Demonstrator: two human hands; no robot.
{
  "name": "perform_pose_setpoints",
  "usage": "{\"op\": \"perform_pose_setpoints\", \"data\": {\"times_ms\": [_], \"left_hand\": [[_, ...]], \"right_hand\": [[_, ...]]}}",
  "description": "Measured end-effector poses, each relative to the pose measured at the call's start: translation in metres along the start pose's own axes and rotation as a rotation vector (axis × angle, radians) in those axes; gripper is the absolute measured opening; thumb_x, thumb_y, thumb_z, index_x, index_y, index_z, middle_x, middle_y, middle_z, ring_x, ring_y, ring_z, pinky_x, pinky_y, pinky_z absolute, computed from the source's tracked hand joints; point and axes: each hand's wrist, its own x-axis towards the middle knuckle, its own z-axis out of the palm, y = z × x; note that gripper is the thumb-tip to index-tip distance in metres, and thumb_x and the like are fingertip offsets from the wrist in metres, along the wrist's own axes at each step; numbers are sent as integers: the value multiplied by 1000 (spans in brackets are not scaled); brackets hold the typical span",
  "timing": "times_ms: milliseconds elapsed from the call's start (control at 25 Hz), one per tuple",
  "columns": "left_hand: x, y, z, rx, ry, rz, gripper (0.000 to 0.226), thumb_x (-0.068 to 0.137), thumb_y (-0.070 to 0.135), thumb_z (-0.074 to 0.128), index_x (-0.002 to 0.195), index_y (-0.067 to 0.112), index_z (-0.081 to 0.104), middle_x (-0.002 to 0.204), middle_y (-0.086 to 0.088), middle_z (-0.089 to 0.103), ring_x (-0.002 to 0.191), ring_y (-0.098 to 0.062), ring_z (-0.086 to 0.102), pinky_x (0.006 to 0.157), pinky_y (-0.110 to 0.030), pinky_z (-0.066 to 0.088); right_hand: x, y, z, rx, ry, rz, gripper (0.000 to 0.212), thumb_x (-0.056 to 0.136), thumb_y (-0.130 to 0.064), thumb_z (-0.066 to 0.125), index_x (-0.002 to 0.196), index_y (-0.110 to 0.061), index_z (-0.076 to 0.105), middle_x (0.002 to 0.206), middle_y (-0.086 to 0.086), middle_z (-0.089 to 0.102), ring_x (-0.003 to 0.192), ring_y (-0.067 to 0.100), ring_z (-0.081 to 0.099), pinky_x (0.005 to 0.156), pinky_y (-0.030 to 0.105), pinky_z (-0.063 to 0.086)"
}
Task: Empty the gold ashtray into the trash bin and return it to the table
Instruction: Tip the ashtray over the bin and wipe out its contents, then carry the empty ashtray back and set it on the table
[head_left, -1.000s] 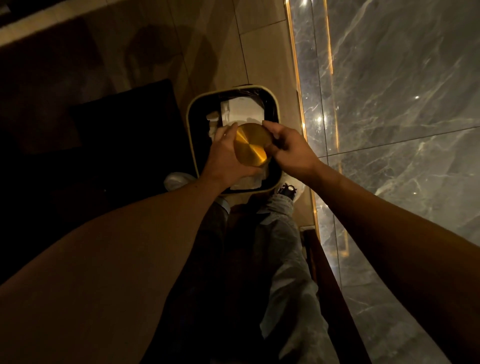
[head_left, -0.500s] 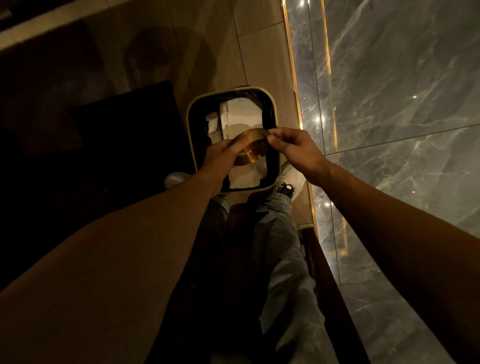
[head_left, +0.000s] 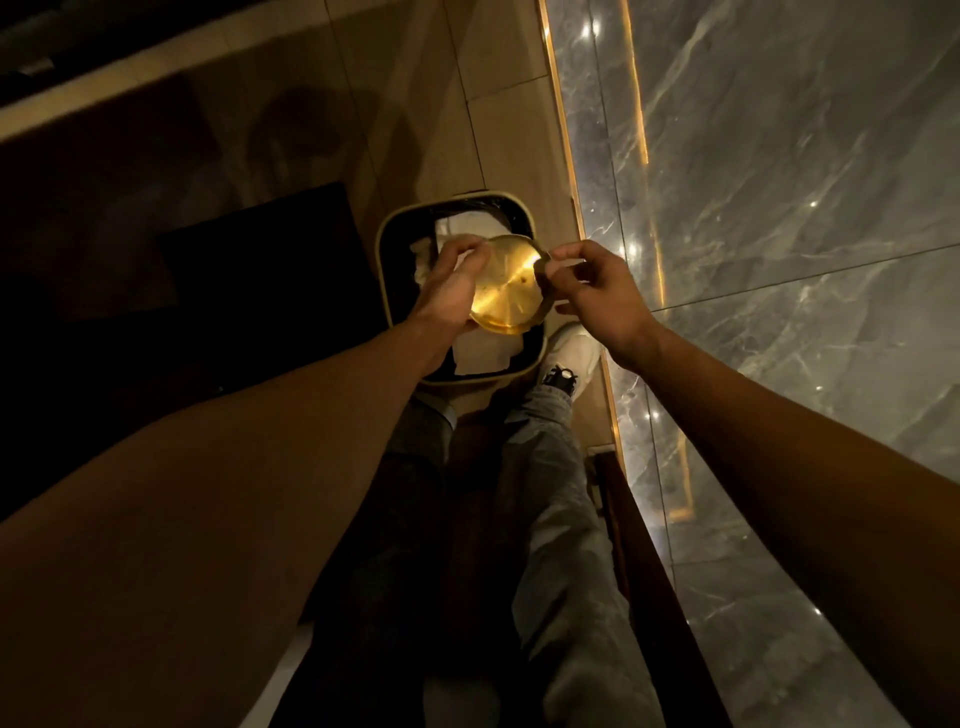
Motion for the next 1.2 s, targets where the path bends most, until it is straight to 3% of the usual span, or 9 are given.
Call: {"op": "perform_pose_setpoints", "data": {"times_ms": [160, 280, 400, 560, 800, 880, 1040, 1120, 1200], "left_hand": [[-25, 9, 3, 162, -69, 266, 59, 85, 23, 69, 135, 35, 41, 129, 2, 48, 119, -20, 51, 90, -32, 52], [-55, 28, 4, 368, -125, 410, 95, 65, 26, 88, 143, 29, 33, 137, 4, 47, 125, -15, 47, 97, -25, 44], [-90, 54, 2, 527, -143, 547, 119, 51, 32, 95, 148, 22, 28, 146, -3, 37, 136, -21, 39, 110, -43, 42], [-145, 87, -4, 509, -80, 691, 119, 50, 26, 96, 148, 17, 30, 141, -4, 39, 130, -18, 42, 107, -46, 45], [-219, 101, -44, 386, 31, 822, 108, 52, 42, 93, 142, 22, 36, 140, 3, 49, 131, -15, 47, 107, -44, 45], [-245, 103, -65, 362, 84, 859, 106, 56, 40, 92, 144, 21, 35, 142, 1, 45, 133, -15, 44, 110, -36, 43], [-295, 96, -116, 323, 208, 928, 107, 57, 37, 92, 146, 14, 37, 144, -4, 40, 133, -11, 41, 107, -11, 36], [-313, 86, -145, 296, 251, 937, 107, 56, 37, 92, 145, 14, 38, 143, -3, 40, 130, -8, 41, 104, -5, 33], [-328, 70, -177, 275, 272, 951, 104, 55, 47, 89, 142, 17, 40, 140, 2, 40, 128, -5, 41, 105, -8, 35]], "right_hand": [[-17, -23, -11, 16, 46, -57, 26, 95, -23, 58, 119, -14, 59, 105, 25, 67, 94, 35, 69, 79, 44, 60], [-42, -47, -26, 82, 99, -67, 28, 96, -22, 57, 121, -9, 59, 106, 28, 66, 94, 33, 69, 76, 43, 62], [-74, -79, -41, 120, 132, -87, 27, 96, -24, 56, 119, -11, 60, 105, 20, 65, 93, 26, 68, 76, 42, 61], [-115, -127, -46, 164, 143, -171, 19, 96, -26, 55, 111, -21, 66, 107, 10, 64, 106, 31, 65, 80, 51, 60], [-176, -196, -29, -74, 84, -419, 40, 94, -21, 60, 133, -11, 57, 116, -4, 55, 102, 2, 60, 89, 28, 56], [-194, -214, -15, -181, 11, -478, 52, 89, -26, 66, 138, -16, 51, 126, -1, 55, 112, 3, 57, 91, 21, 52], [-227, -240, 27, -277, -97, -579, 80, 73, -46, 77, 140, -18, 44, 136, 3, 54, 123, 14, 54, 101, 34, 48], [-241, -251, 57, -308, -164, -612, 84, 72, -42, 80, 142, -15, 42, 136, 3, 55, 124, 13, 55, 103, 32, 47], [-258, -259, 91, -376, -200, -630, 87, 72, -33, 83, 144, -14, 39, 137, 0, 54, 123, 7, 54, 101, 24, 47]]}}
